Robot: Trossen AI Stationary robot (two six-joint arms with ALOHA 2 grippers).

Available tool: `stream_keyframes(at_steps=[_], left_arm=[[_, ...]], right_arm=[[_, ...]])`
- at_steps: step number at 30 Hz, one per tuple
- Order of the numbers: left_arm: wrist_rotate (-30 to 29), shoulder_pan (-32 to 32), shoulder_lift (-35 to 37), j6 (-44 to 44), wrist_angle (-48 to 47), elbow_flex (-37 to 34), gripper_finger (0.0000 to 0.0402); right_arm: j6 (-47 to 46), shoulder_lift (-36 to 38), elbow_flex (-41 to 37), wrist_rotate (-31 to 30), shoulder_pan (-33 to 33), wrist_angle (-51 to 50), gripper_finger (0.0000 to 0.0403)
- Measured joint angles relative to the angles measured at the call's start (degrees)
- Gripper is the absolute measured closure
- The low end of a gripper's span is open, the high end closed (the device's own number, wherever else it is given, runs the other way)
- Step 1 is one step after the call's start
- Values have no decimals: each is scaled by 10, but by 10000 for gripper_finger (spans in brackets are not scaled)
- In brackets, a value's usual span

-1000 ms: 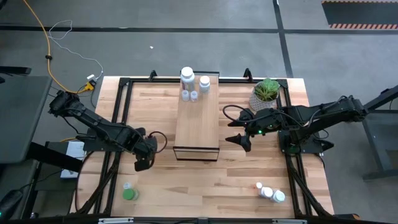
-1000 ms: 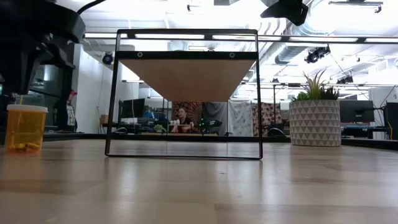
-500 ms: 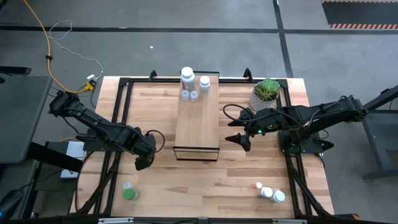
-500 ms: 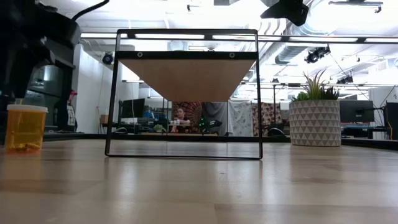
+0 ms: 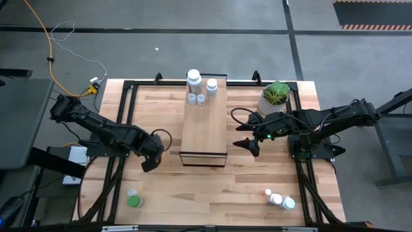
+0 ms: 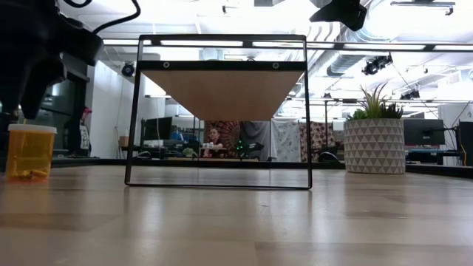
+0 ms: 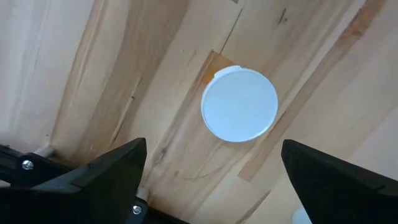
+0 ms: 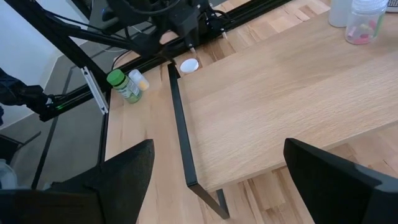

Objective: Pick and place medicine bottles onto shelf by color
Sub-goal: Put the orange medicine bottle on the shelf

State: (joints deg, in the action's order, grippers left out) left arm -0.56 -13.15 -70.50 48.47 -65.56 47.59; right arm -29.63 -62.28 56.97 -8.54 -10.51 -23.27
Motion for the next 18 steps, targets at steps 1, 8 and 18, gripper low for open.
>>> stream_keyframes(at_steps=[1, 8, 18], left_arm=[[-1, 2, 0, 0, 0, 0, 37], [17, 15, 0, 9, 1, 0, 37], [10, 16, 28, 76, 27, 0, 37]], right_arm=[[0, 0, 0, 0, 0, 0, 54], [0, 0, 0, 0, 0, 0, 54], [-5, 0, 0, 0, 0, 0, 54]])
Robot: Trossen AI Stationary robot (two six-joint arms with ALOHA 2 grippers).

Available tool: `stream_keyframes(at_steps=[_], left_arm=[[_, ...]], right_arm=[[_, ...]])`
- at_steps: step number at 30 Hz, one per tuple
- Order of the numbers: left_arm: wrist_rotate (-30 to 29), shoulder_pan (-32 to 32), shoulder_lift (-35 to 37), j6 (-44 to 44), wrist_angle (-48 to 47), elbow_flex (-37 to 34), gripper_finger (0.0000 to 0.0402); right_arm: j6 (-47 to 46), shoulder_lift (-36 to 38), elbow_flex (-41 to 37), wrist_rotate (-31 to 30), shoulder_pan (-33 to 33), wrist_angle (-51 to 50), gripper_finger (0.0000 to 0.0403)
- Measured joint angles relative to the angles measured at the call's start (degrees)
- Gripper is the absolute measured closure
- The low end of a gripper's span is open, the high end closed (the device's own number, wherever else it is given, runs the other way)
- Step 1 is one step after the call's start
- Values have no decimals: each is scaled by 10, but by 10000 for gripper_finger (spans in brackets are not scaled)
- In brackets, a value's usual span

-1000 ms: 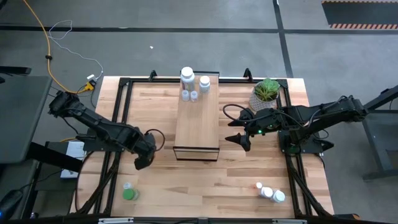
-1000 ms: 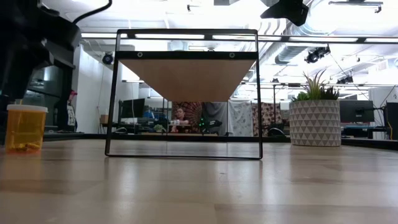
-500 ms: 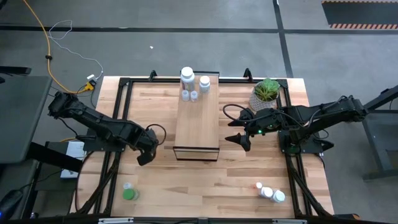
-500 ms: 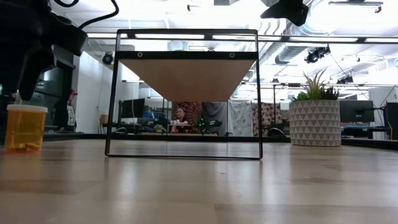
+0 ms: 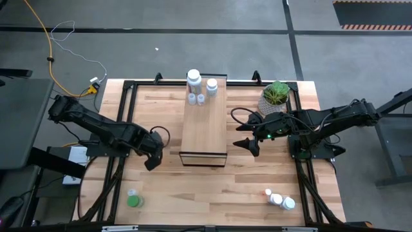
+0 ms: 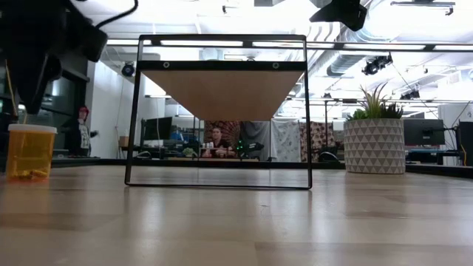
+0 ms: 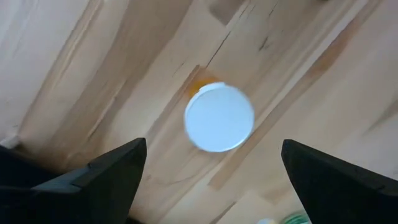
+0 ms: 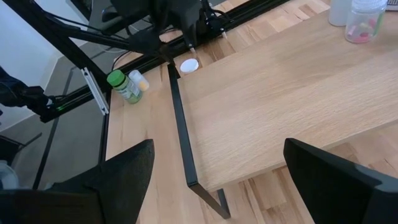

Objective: Pick and place medicine bottles onto shelf by color
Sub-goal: Put the orange medicine bottle on the shelf

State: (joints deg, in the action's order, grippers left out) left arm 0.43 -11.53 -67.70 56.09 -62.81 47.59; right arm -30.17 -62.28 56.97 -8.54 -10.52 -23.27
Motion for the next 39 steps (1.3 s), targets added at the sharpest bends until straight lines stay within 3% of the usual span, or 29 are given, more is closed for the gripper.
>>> stream_keyframes(at_steps=[13, 27, 39], left_arm=[[-61, -1, 88, 133, 0, 0, 37], [-2, -7, 88, 224, 139, -120, 37], [4, -8, -15, 176, 194, -123, 37]], right_arm=[[0, 0, 0, 0, 0, 0, 54], [1, 0, 0, 7, 0, 0, 54], [-9, 0, 0, 7, 0, -4, 54]])
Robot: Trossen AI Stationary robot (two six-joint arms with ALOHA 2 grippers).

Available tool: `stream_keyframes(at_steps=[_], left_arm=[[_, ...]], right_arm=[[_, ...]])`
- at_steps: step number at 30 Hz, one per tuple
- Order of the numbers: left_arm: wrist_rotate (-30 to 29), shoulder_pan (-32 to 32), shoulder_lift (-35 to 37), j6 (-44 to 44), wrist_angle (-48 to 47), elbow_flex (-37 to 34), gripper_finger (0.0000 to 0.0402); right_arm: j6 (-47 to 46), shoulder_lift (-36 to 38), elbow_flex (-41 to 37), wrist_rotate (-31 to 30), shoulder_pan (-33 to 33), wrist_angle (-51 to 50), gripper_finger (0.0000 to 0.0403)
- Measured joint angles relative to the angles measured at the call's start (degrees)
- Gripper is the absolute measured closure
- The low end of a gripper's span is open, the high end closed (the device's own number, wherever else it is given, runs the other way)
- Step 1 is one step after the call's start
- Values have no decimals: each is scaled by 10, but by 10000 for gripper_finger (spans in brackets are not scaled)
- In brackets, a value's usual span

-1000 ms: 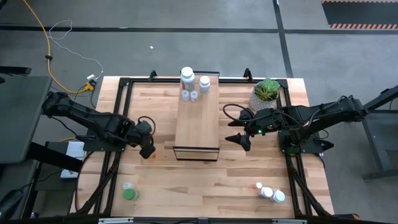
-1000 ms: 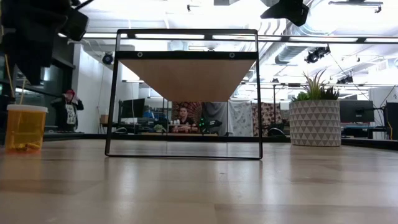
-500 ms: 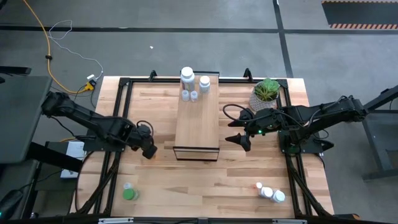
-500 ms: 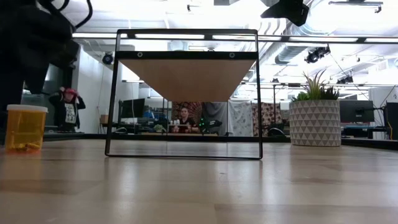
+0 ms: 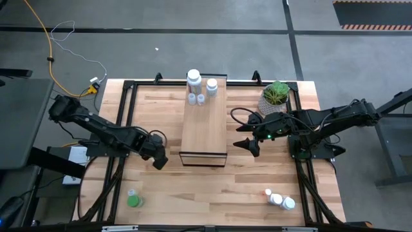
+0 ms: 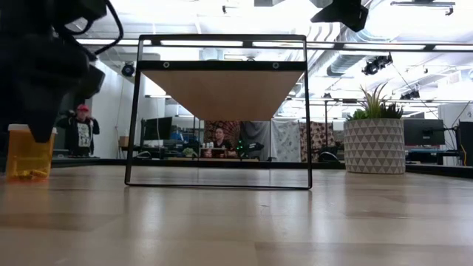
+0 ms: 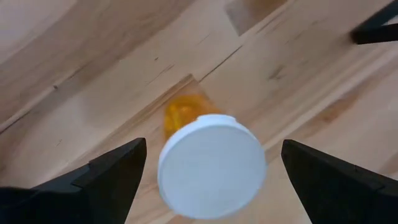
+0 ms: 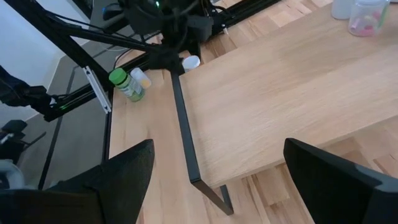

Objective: Pick and place medicine bottles onto shelf by color
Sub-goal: Put the orange medicine bottle on the shelf

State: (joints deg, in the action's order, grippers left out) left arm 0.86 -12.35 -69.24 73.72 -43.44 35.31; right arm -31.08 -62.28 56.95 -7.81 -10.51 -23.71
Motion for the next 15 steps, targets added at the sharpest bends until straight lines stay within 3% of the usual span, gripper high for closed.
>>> stream_keyframes(at_steps=[8, 15], left_arm=[[-7, -19, -70, -11, 4, 17, 50], [-27, -24, -98, -4, 2, 26, 122]], right_arm=[[-6, 0, 0, -4, 0, -1, 54], [-4, 0, 0, -5, 0, -4, 54]])
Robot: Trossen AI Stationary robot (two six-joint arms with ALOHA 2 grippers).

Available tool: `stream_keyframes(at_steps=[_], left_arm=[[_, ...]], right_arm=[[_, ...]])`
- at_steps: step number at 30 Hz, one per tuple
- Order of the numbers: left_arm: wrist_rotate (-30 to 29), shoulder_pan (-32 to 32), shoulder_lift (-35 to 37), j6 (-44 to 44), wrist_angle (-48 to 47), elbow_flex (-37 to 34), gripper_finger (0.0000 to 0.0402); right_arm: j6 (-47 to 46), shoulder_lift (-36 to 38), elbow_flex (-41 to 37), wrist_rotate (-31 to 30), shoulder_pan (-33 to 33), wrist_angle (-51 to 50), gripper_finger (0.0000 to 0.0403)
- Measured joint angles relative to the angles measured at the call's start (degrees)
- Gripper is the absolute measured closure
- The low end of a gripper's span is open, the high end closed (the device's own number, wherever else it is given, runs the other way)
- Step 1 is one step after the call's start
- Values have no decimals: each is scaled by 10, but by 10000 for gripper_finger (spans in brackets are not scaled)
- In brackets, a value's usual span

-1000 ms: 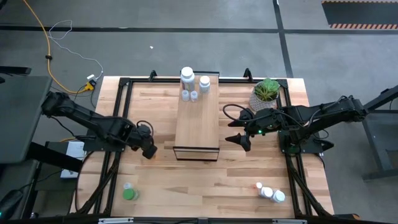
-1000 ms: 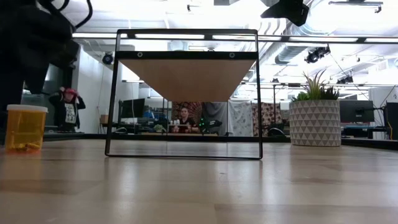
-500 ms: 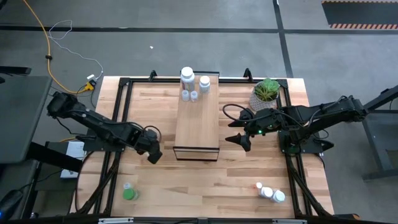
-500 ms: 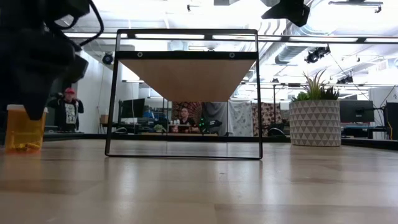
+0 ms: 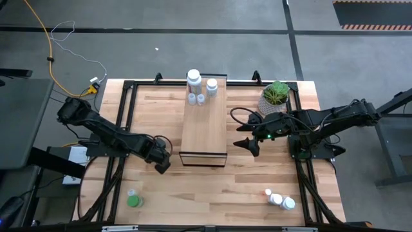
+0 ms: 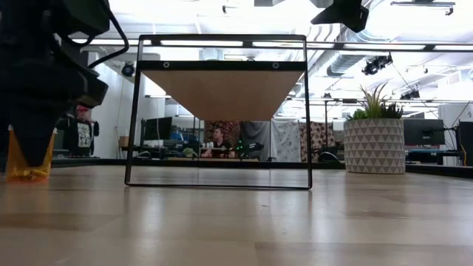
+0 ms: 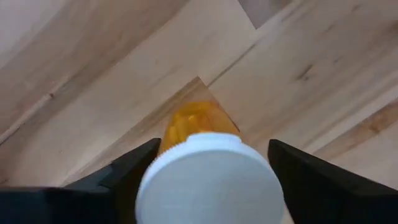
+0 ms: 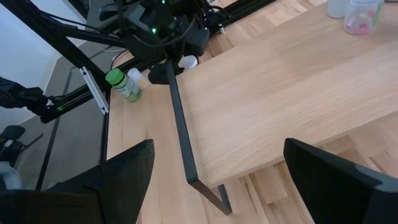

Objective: Pick and place medicine bottles onto shelf by color
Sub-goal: Put the orange medicine bottle on the shelf

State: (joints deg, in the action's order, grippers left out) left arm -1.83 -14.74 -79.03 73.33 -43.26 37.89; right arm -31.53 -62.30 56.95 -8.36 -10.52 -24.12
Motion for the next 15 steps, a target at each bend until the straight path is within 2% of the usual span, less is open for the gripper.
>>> stream_keyframes(at_steps=[7, 15], left_arm=[[-9, 1, 12, 10, -12, 0, 228], [19, 1, 62, -5, -53, 1, 232]], right_arm=[[0, 0, 0, 0, 0, 0, 54], [-2, 0, 0, -1, 0, 0, 54]])
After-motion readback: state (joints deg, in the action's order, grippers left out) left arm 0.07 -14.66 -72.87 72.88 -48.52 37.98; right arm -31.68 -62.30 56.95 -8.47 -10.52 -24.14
